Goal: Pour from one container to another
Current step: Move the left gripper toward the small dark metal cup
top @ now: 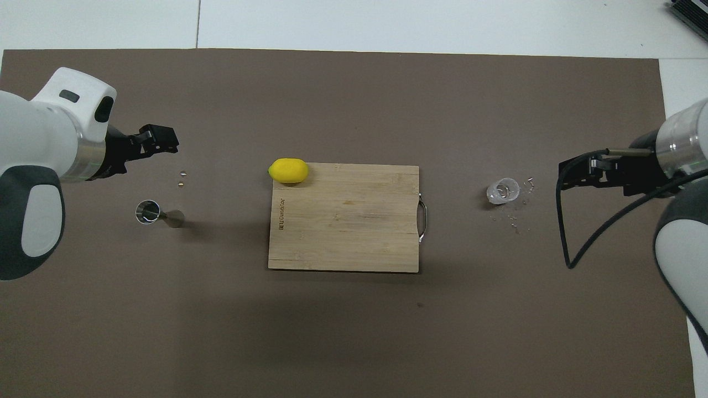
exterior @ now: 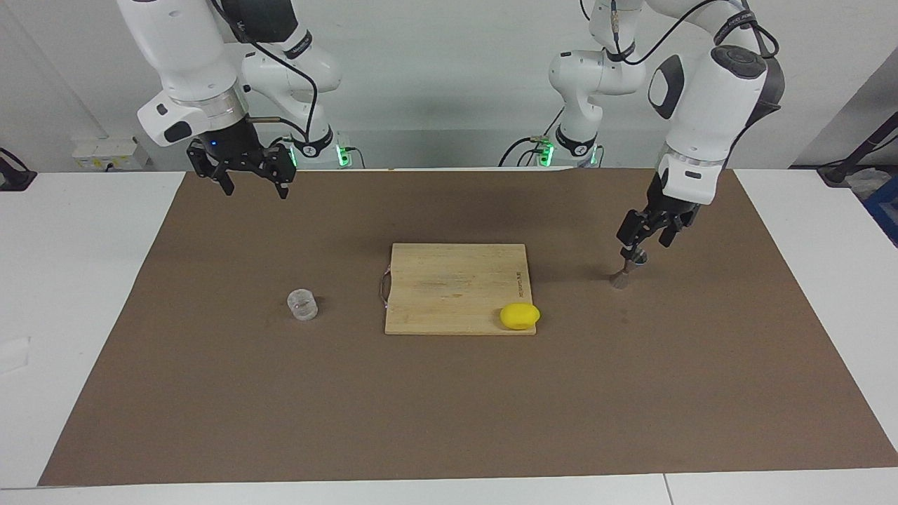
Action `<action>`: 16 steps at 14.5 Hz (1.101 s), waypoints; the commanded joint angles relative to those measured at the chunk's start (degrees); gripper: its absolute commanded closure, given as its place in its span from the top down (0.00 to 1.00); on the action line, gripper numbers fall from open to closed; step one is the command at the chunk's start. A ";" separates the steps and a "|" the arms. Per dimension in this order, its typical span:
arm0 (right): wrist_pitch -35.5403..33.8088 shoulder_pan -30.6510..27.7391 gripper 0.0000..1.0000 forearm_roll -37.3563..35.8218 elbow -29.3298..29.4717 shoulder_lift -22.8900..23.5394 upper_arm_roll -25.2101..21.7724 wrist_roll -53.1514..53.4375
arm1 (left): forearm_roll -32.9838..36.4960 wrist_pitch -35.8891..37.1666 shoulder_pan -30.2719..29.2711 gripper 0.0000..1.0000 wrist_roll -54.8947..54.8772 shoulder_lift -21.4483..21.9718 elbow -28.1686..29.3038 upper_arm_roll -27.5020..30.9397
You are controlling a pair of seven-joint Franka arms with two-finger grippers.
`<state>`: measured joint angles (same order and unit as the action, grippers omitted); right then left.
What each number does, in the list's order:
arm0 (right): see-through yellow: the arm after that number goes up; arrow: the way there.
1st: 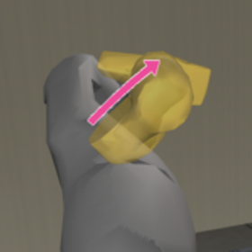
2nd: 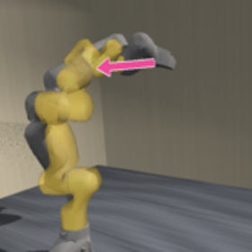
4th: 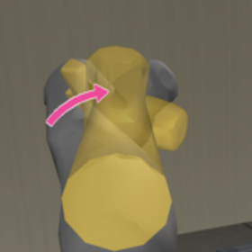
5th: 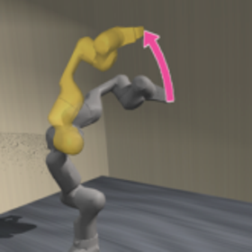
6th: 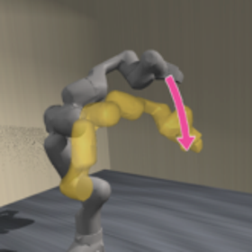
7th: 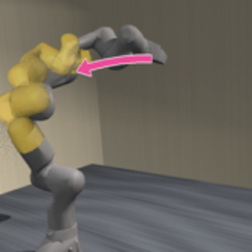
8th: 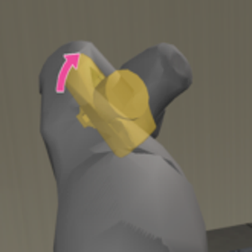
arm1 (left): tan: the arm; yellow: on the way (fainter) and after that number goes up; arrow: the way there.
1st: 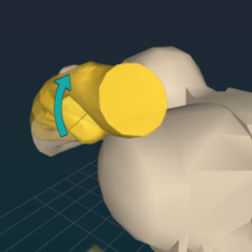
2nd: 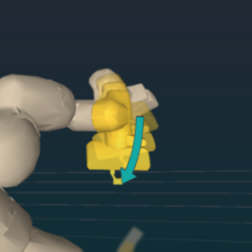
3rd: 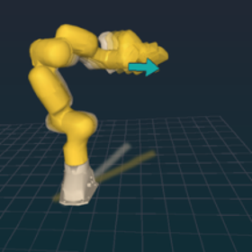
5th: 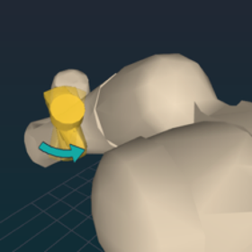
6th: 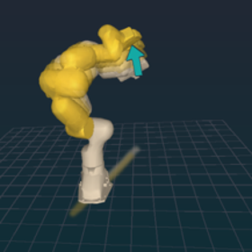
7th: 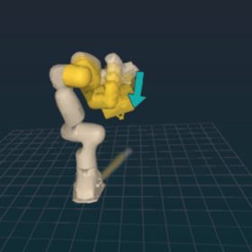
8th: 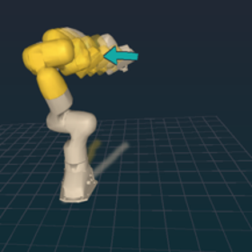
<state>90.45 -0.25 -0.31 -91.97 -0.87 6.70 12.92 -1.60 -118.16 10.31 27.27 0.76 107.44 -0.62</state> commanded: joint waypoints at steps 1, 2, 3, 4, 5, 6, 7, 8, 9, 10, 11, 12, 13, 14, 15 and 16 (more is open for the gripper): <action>0.34 -0.72 1.00 1.54 -1.46 -1.33 0.07 -1.31 | -1.38 1.52 1.30 1.00 0.49 2.14 2.16 0.80; 0.34 -0.72 1.00 1.54 -1.46 -1.33 0.07 -1.31 | -1.47 2.23 0.60 1.00 0.50 2.14 1.90 0.89; 0.34 -0.72 1.00 1.54 -1.46 -1.33 0.07 -1.31 | -3.04 3.02 -0.45 1.00 -0.02 2.14 1.81 1.41; 0.34 -0.81 1.00 1.54 -1.46 -1.33 0.07 -1.31 | -8.19 3.20 -2.99 1.00 -0.81 2.23 1.81 1.41; 0.34 -0.81 1.00 1.54 -1.46 -1.33 0.07 -1.31 | -13.20 3.03 -5.01 1.00 -3.52 2.31 2.15 1.41; 0.34 -0.81 1.00 1.54 -1.46 -1.33 0.07 -1.31 | -15.68 2.76 -6.16 1.00 -8.85 2.58 2.24 1.50; 0.34 -0.72 1.00 1.54 -1.46 -1.33 0.07 -1.31 | -16.49 2.76 -7.57 1.00 -14.65 2.58 2.25 1.50; 0.25 -0.72 1.00 1.54 -1.46 -1.24 0.07 -1.31 | -17.89 2.76 -8.45 1.00 -19.06 2.67 2.33 1.50; 0.25 -0.81 1.00 1.54 -1.46 -1.33 0.07 -1.31 | -20.52 2.76 -9.16 1.00 -22.41 3.01 2.86 1.50; 0.25 -0.81 1.00 1.54 -1.46 -1.33 0.07 -1.31 | -23.41 2.33 -10.21 1.00 -24.79 3.45 4.34 1.50; 0.25 -0.72 1.00 1.54 -1.46 -1.24 0.07 -1.31 | -26.40 1.45 -11.18 1.00 -28.64 3.72 5.92 1.50; 0.25 -0.81 1.00 1.54 -1.46 -1.33 0.07 -1.31 | -28.96 0.57 -11.71 1.00 -33.99 3.81 6.98 1.50; 0.34 -0.81 1.00 1.54 -1.46 -1.33 0.07 -1.31 | -31.33 0.30 -12.76 1.00 -39.70 3.63 7.69 1.50; 0.25 -0.81 1.00 1.54 -1.46 -1.33 0.07 -1.31 | -33.79 0.47 -14.25 1.00 -45.15 3.28 8.13 1.50; 0.25 -0.81 1.00 1.54 -1.46 -1.24 0.07 -1.31 | -36.77 0.91 -15.74 1.00 -50.86 3.11 8.83 1.50; 0.25 -0.81 1.00 1.54 -1.46 -1.24 0.07 -1.31 | -39.15 1.00 -16.89 1.00 -57.44 3.02 9.79 1.50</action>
<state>90.45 -0.25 -0.31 -91.97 -0.87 6.70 12.92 -36.23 -116.33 -3.83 -19.47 2.48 114.02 1.33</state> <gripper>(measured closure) 0.000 0.000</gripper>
